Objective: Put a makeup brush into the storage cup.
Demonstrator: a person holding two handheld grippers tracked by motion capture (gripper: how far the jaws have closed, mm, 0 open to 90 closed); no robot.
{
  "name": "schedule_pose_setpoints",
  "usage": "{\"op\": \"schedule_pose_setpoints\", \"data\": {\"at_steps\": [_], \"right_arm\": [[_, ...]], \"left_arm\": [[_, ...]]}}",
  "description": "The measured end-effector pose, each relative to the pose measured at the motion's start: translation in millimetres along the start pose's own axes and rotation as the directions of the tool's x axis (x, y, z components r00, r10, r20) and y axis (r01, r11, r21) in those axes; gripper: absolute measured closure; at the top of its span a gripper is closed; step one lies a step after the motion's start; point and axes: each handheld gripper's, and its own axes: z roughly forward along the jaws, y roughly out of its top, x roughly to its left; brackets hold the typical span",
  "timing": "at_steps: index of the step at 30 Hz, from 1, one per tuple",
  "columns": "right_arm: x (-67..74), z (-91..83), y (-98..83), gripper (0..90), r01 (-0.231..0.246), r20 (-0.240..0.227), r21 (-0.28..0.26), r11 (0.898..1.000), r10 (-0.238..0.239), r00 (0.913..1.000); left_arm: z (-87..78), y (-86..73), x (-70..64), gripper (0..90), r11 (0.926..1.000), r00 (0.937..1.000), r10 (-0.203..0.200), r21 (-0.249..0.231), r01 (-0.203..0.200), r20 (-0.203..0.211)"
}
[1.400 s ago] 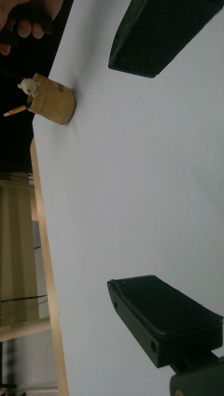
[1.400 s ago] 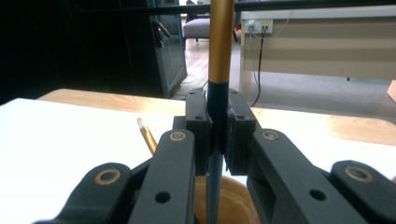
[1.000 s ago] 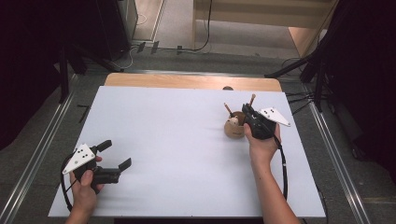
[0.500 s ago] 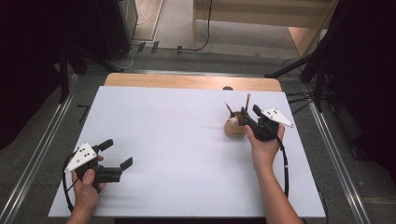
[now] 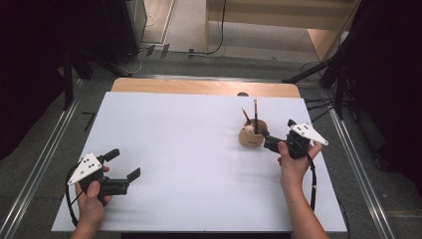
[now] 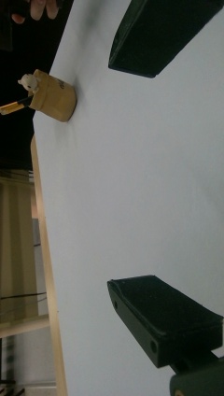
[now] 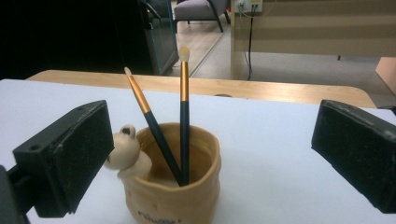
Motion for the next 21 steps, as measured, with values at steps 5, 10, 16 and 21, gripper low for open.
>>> {"op": "schedule_pose_setpoints", "data": {"at_steps": [5, 10, 16, 21], "right_arm": [[-4.1, -10.7, -5.5, 0.0, 0.0, -0.018, 0.012, 1.0, 0.001, 0.9998], [-5.9, -19.0, -12.9, 0.0, 0.014, -0.025, 0.026, 1.0, -0.013, 0.9996], [-9.5, -29.4, -20.2, 0.0, 0.026, -0.03, 0.037, 0.999, -0.025, 0.9992], [-11.4, -38.8, -24.5, 0.0, 0.024, -0.033, 0.041, 0.999, -0.023, 0.9992]], "left_arm": [[0.7, 0.1, -0.3, 0.0, 1.0, 1.0, -0.002, -0.004, 0.002, -0.001], [0.1, -0.1, -0.4, 0.0, 1.0, 1.0, 0.001, -0.001, -0.001, -0.001], [-0.2, -1.3, -0.2, 0.0, 1.0, 1.0, -0.004, -0.004, 0.004, 0.0], [0.2, -1.2, -0.3, 0.0, 1.0, 1.0, -0.004, -0.005, 0.004, 0.003]]}}
